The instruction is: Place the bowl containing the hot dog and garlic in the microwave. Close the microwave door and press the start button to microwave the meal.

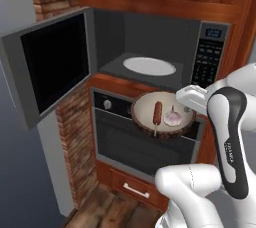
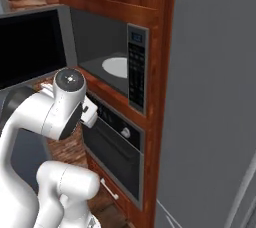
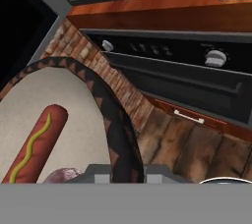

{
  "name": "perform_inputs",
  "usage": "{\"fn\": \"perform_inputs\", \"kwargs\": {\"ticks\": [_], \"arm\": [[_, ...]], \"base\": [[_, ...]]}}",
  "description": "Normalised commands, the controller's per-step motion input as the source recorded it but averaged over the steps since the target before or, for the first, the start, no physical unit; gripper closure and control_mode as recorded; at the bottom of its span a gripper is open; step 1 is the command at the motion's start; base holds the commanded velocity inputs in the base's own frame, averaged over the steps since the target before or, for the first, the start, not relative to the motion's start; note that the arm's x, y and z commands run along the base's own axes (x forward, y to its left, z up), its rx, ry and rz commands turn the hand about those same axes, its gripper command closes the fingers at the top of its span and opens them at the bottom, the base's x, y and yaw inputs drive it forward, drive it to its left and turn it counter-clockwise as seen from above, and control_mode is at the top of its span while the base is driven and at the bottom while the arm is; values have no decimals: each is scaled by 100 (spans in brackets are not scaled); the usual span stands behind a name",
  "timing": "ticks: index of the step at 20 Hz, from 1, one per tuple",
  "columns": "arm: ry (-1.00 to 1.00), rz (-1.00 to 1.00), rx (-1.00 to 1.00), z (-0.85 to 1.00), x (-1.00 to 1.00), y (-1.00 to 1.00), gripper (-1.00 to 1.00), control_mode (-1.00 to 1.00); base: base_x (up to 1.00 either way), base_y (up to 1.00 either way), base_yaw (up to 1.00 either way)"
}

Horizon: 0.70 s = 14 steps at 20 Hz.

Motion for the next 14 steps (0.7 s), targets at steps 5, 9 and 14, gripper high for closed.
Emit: {"fn": "perform_inputs", "kwargs": {"ticks": [5,9,14], "arm": [[0,0,0,0,0,0,100,100],[0,0,0,0,0,0,100,100],[0,0,0,0,0,0,100,100]], "base": [[19,62,-29],[10,60,-30],[0,56,-29]]}}
